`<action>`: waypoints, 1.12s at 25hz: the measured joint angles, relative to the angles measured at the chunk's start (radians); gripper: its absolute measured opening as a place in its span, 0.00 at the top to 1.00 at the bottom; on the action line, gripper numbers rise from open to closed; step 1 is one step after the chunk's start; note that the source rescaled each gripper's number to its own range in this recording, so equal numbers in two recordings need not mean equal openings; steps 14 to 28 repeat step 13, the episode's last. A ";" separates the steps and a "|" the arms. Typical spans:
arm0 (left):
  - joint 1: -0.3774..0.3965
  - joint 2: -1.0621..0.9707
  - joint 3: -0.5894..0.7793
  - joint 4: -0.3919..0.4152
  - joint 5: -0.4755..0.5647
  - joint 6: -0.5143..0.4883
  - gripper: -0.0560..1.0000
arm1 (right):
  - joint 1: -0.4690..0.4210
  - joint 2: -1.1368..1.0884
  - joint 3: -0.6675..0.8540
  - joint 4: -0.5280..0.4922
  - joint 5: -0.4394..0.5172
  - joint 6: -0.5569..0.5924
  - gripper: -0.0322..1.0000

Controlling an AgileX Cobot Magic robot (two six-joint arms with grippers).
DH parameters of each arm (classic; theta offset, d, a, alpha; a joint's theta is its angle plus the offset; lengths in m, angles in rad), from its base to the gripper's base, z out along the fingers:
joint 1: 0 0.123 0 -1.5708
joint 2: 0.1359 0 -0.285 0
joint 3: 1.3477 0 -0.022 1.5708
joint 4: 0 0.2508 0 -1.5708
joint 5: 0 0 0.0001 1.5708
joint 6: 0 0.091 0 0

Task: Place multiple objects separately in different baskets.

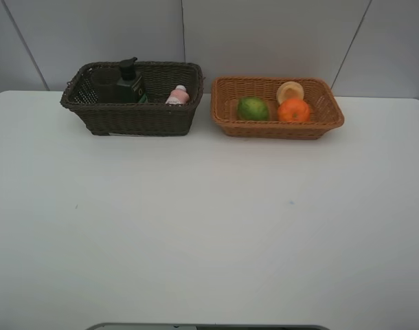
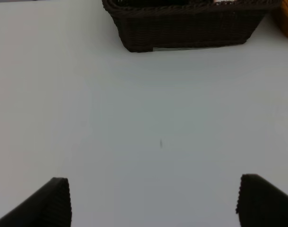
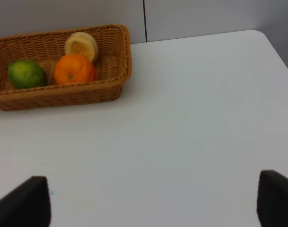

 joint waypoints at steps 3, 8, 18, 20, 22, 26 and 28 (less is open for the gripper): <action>0.000 0.000 0.000 0.002 0.000 0.000 0.09 | 0.000 0.000 0.000 0.000 0.000 0.000 0.10; 0.000 0.000 0.000 0.004 0.000 0.000 0.09 | 0.000 0.000 0.000 0.000 0.000 0.000 0.10; 0.000 0.000 0.000 0.004 0.000 0.000 0.09 | 0.000 0.000 0.000 0.000 0.000 0.000 0.10; 0.000 0.000 0.000 0.004 0.000 0.000 0.09 | 0.000 0.000 0.000 0.000 0.000 0.000 0.10; 0.000 0.000 0.000 0.004 0.000 0.000 0.09 | 0.000 0.000 0.000 0.000 0.000 0.000 0.10; 0.000 0.000 0.000 0.004 0.000 0.000 0.09 | 0.000 0.000 0.000 0.000 0.000 0.000 0.10; 0.000 0.000 0.000 0.004 0.000 0.000 0.09 | 0.000 0.000 0.000 0.000 0.000 0.000 0.10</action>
